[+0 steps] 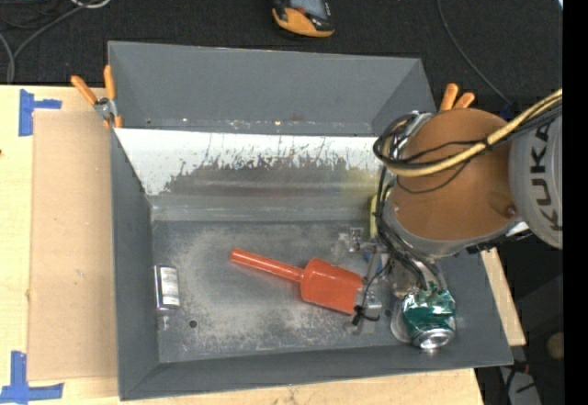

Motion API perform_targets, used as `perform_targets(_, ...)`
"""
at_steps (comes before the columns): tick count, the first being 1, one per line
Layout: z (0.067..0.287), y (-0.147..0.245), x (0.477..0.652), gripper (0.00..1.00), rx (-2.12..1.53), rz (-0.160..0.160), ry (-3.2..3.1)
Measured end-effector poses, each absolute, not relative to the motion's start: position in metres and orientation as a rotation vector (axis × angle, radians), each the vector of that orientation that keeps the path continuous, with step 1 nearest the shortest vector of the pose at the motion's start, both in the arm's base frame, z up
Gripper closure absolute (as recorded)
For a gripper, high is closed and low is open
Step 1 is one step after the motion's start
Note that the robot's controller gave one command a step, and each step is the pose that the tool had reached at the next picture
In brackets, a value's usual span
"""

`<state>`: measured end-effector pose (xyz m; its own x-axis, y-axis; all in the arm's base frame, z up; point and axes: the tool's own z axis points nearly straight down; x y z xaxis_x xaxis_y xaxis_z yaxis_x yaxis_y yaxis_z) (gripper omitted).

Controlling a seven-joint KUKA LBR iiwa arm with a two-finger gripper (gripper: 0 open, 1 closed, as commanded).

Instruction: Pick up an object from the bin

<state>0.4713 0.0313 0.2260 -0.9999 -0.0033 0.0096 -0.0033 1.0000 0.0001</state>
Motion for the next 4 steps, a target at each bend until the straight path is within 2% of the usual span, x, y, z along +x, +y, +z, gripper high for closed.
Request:
perform_targets(1, 0.229, 0.031, 0.473, 0.00, 0.001, -0.001, -3.139)
perform_targets(2, 0.106, 0.003, 0.500, 0.00, -0.273, -0.002, -3.128)
perform_targets(3, 0.069, -0.007, 0.519, 0.00, -0.090, -0.003, -3.145)
perform_targets(4, 0.069, 0.011, 0.504, 0.00, -0.653, 0.002, -3.062)
